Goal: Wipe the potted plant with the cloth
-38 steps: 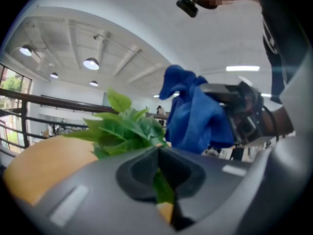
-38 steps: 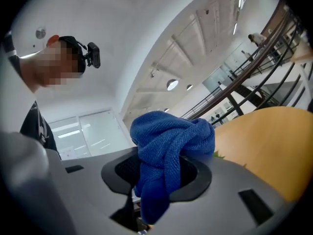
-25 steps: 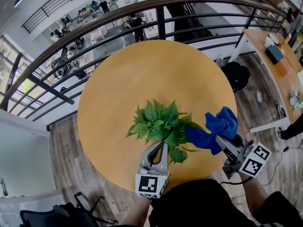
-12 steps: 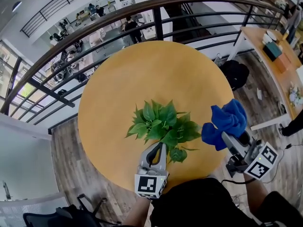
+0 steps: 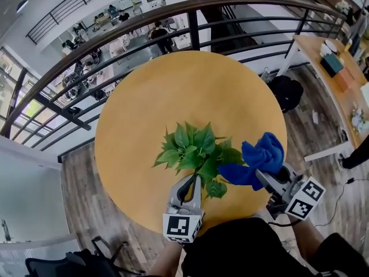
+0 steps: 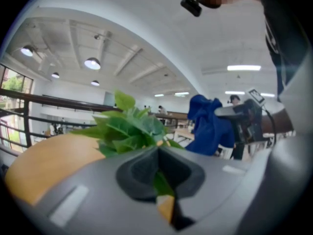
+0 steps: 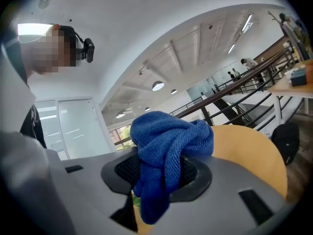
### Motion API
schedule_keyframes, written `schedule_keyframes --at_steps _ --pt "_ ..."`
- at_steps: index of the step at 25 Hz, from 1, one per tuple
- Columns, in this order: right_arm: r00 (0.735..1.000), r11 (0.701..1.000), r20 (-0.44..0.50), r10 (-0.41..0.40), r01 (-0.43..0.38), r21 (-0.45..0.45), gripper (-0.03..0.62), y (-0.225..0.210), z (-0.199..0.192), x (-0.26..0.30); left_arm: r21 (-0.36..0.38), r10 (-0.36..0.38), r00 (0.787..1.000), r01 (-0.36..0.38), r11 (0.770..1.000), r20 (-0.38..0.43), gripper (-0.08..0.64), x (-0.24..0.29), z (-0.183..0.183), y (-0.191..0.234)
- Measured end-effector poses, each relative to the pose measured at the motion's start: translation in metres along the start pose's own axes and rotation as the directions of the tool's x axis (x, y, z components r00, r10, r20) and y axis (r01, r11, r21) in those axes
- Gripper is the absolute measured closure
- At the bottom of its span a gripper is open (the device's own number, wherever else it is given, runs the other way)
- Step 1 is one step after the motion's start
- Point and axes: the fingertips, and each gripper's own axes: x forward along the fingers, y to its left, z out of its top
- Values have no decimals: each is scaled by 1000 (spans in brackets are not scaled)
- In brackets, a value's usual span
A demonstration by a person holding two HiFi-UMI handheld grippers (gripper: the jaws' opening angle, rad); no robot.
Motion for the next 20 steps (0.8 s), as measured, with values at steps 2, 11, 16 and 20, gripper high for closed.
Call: schedule_keyframes --at_steps 2,11,16,20 --pt "998 998 3 -59 60 -8 442 -16 2 -19 -5 5 1000 -5 1000 -1 557 0 -3 2" --pt "992 995 -78 -99 98 -14 442 -23 -20 -58 -33 10 1000 -11 999 -18 557 -4 -13 6" --pt "986 997 -152 63 -57 45 442 22 -71 -33 -31 14 1000 -14 999 -19 557 -5 -14 8" --pt "956 991 -269 114 -127 -30 442 41 -109 -6 -25 16 1000 -17 1000 -19 557 -6 -12 8"
